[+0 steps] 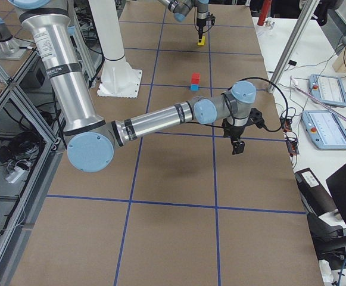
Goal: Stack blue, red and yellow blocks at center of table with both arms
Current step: 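Lower the left gripper onto the yellow cube and grasp it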
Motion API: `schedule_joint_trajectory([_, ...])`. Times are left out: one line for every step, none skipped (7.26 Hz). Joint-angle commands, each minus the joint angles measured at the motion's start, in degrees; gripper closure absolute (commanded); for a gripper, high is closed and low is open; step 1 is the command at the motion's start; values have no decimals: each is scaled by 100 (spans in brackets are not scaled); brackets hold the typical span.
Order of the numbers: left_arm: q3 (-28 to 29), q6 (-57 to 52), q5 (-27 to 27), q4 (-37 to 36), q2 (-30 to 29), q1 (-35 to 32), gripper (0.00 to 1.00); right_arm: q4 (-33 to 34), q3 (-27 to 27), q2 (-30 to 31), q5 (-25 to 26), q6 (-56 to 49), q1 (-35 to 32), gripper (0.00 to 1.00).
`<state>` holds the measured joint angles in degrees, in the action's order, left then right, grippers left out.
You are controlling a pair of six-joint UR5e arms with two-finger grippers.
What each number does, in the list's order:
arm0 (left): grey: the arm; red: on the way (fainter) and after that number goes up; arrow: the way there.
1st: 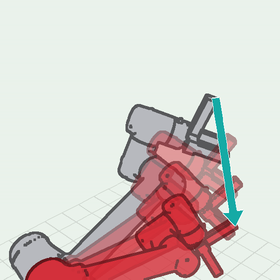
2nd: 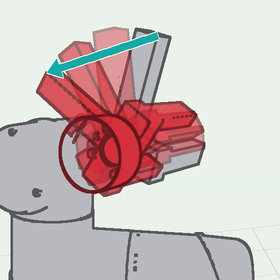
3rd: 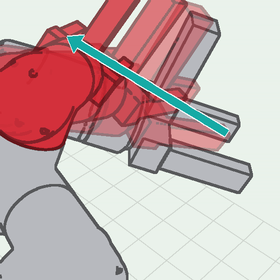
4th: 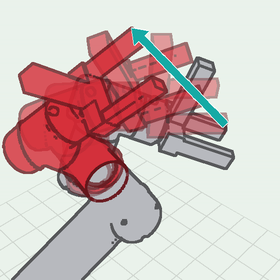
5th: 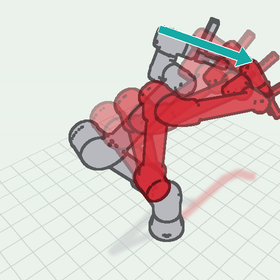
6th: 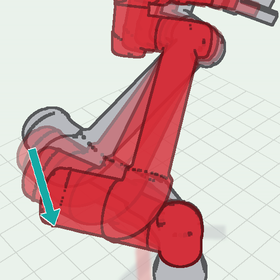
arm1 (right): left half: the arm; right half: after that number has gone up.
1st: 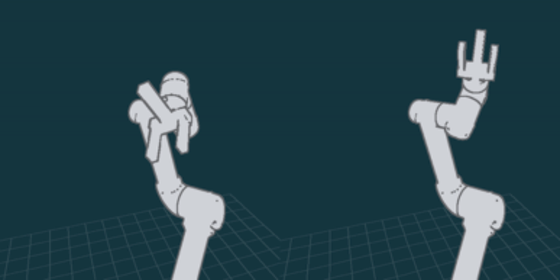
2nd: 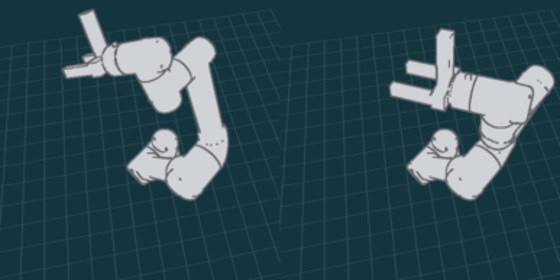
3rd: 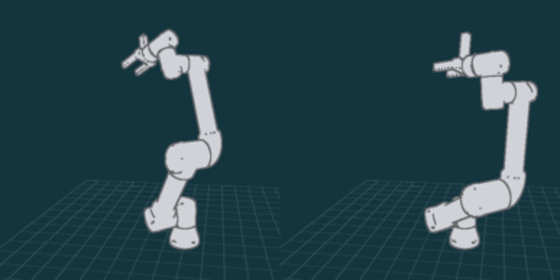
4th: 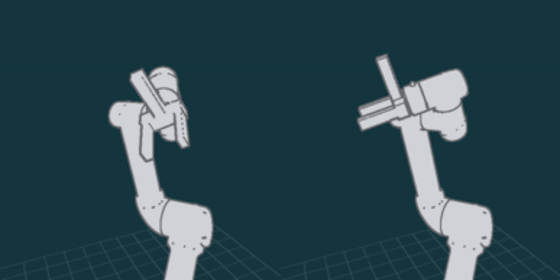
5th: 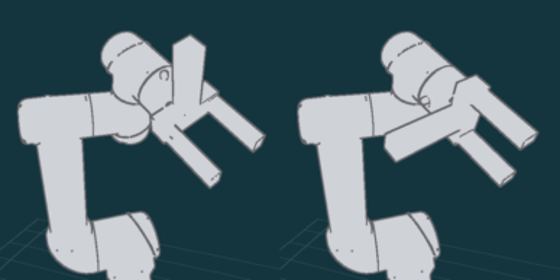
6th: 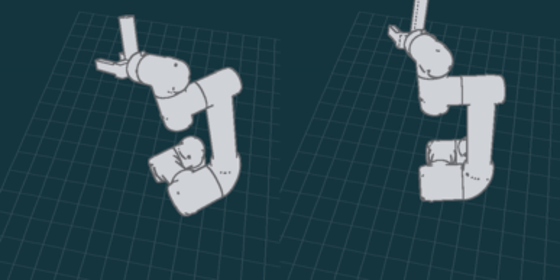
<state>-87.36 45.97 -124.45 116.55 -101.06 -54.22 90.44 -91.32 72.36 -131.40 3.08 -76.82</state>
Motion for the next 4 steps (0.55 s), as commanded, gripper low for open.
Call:
schedule_joint_trajectory([-490, -9, -53, -654, -280, -1, 100, 0, 0, 7, 0, 0, 0, 0])
schedule_joint_trajectory([-841, -9, -45, -1870, -935, -1, 100, 0, 0, 7, 0, 0, 0, 0])
schedule_joint_trajectory([-931, 0, -1, -2952, -1847, 16, 100, 9, 9, 15, 0, 0, 0, 0])
schedule_joint_trajectory([-924, 95, -1, -3563, -2543, 286, 100, 0, 9, 41, 0, 0, 0, 0])
